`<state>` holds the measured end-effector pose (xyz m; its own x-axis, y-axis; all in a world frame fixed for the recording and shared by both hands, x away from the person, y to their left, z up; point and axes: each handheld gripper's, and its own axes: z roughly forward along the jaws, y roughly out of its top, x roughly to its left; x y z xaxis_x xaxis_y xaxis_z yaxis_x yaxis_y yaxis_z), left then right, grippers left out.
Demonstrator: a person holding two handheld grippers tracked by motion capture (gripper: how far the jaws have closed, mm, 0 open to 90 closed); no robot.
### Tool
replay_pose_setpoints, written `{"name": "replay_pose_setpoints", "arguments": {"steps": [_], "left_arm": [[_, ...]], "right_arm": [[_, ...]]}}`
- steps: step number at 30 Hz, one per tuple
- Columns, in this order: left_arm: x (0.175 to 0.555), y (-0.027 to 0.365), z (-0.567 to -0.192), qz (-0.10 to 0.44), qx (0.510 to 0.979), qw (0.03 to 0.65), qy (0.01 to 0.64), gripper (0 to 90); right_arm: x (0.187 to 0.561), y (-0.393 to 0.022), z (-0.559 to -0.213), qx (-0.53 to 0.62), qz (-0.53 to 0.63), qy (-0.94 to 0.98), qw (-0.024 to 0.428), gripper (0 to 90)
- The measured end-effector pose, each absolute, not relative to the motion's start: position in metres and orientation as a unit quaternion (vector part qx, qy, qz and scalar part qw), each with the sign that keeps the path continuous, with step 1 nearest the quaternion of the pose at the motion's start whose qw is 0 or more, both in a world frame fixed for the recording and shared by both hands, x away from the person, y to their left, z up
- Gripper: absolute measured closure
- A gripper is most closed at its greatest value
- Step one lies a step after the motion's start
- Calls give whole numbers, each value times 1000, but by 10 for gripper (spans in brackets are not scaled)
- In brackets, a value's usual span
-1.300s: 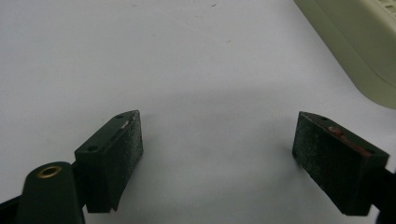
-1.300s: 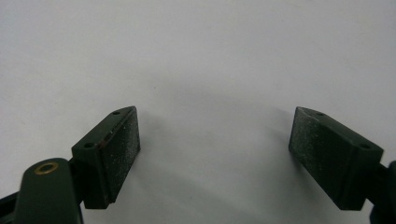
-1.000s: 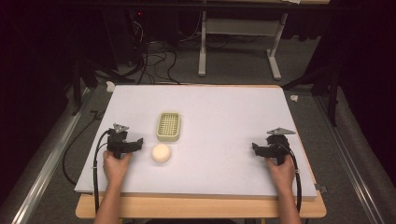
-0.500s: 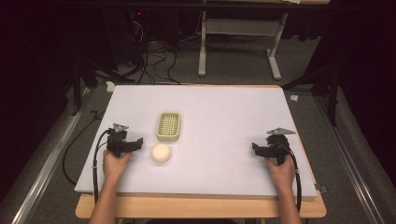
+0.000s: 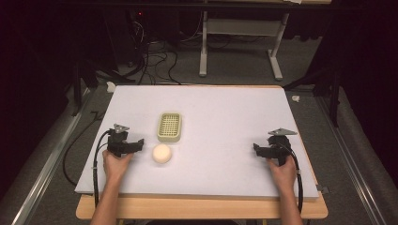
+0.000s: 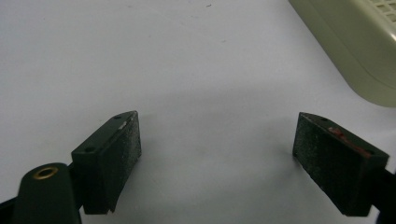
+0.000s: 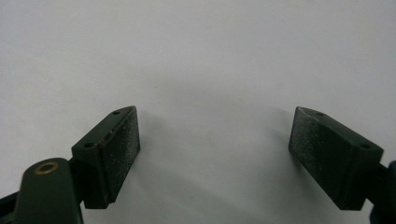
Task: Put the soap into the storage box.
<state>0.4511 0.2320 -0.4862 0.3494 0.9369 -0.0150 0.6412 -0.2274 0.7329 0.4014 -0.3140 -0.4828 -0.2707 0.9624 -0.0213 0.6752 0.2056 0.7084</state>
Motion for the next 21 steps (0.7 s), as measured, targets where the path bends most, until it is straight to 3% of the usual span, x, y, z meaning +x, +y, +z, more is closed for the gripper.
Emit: {"name": "replay_pose_setpoints", "arguments": {"steps": [21], "left_arm": [[422,228,-457,192,759,391,483,160]], "right_arm": [[401,-314,-483,554,299,739,239,168]]}}
